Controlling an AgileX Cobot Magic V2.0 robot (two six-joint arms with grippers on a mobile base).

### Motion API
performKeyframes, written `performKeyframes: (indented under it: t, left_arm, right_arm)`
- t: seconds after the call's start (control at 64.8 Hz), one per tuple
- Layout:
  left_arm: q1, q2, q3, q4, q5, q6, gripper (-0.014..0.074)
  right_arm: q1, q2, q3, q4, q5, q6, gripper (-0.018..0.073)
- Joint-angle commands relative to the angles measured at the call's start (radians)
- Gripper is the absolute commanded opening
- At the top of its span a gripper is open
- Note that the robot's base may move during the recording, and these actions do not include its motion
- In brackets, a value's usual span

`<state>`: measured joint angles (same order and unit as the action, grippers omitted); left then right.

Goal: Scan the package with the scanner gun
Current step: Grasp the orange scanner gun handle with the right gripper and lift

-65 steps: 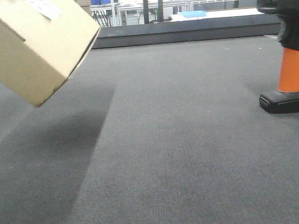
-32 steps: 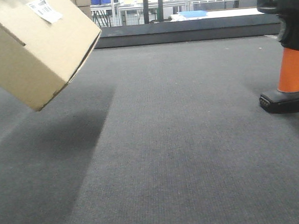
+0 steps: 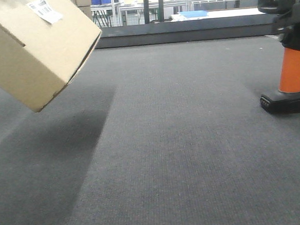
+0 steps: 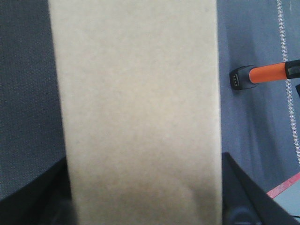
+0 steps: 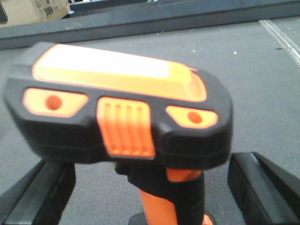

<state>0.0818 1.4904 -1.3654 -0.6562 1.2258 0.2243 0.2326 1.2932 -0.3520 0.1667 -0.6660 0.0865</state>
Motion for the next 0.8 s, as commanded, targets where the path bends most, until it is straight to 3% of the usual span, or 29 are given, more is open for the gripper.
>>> performKeyframes:
  t: [0.0, 0.787]
  left_arm:
    - [0.005, -0.011, -0.003, -0.017, -0.005, 0.007, -0.0111]
    - [0.005, -0.011, -0.003, -0.010, -0.023, 0.007, -0.0111]
  right_arm:
    - [0.001, 0.025, -0.019, 0.003, -0.028, 0.001, 0.0568]
    - [0.001, 0.156, -0.046, 0.007, -0.186, 0.046, 0.0568]
